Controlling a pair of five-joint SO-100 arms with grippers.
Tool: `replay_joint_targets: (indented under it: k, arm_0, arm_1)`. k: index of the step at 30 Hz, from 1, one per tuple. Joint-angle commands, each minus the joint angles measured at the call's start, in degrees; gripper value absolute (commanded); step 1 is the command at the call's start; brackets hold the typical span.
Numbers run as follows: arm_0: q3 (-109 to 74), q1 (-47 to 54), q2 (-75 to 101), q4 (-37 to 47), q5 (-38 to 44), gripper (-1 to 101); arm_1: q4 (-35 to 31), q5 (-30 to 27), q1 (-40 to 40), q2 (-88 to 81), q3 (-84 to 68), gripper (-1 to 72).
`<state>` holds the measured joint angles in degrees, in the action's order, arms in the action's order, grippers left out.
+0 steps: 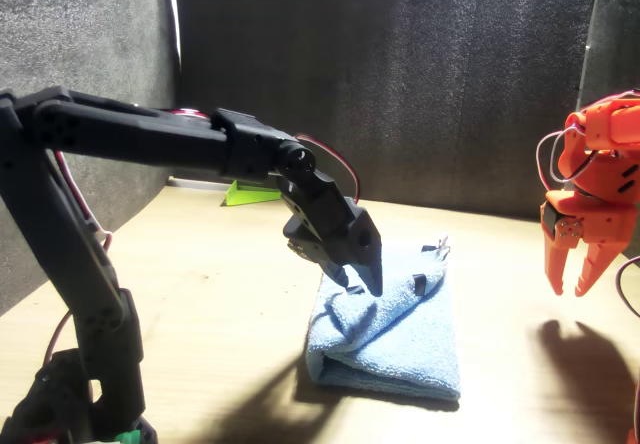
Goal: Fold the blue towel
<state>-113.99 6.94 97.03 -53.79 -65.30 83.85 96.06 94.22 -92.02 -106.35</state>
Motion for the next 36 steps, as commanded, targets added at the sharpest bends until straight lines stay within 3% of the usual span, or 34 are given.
replay_joint_targets:
  k: [1,3,17,29,36]
  arm_0:
    - [1.93,1.85,-0.35,0.18,1.05,6]
    - [3.25,2.11,-2.29,0.26,1.14,0]
    - [15.56,-3.78,-15.21,-4.22,-6.15,0]
    - [23.12,-2.81,-11.51,-5.01,-9.76,0]
    - [25.40,9.23,-9.23,-7.21,-4.22,0]
  arm_1:
    - [2.02,-0.88,-2.02,-5.36,1.32,12.3]
    - [2.72,-1.67,-3.43,-6.50,1.32,12.1]
    - [4.57,-2.55,-5.01,-10.81,0.88,12.1]
    - [1.14,-1.14,-3.78,-6.33,-0.79,12.1]
    - [0.62,-1.05,-4.13,-6.24,-2.64,12.1]
